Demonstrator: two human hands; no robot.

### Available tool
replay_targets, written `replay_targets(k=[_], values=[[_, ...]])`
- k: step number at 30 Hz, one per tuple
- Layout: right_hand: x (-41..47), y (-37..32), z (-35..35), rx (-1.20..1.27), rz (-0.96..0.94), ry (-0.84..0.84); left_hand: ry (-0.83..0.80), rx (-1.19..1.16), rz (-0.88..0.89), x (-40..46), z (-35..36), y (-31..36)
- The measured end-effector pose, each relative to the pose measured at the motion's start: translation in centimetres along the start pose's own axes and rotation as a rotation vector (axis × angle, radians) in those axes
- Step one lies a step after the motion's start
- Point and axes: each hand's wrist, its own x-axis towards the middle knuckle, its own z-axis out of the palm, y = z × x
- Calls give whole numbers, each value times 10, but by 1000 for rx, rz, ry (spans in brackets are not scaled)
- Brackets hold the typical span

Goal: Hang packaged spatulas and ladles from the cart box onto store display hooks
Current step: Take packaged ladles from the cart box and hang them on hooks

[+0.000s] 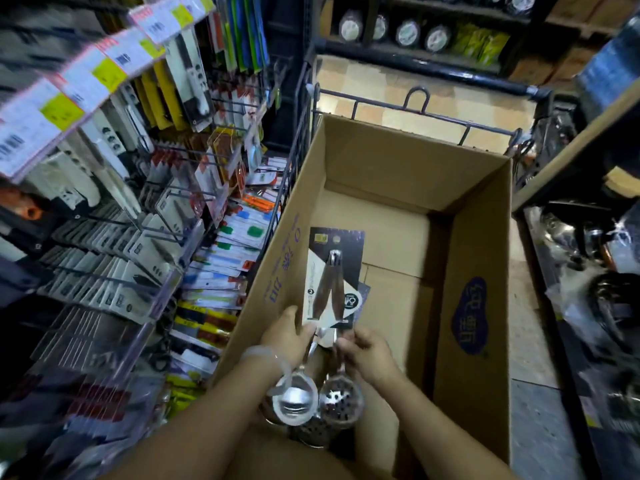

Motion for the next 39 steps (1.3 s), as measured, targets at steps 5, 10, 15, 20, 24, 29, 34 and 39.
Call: replay_targets(k=[5, 10, 15, 20, 24, 29, 34, 39], values=[[-2, -47, -13, 166, -38, -79, 49, -506, 145, -10, -5, 29], [11, -52, -26, 424, 52, -107, 180, -580, 167, -12, -23, 36], [31, 14, -7, 37, 397, 116, 185, -610, 60, -16, -28, 16], [44, 45, 30, 116, 443, 176, 152, -569, 55, -18, -26, 3], [53, 43, 44, 221, 416, 204, 126, -538, 33, -18, -26, 0], [59, 38, 54, 177, 367, 147, 97, -548, 1, -19, -29, -1], [52, 26, 49, 164, 315, 53, 128, -582, 26, -22, -30, 2], [34, -13, 18, 285, 172, -35, 97, -607, 2, -24, -31, 5]])
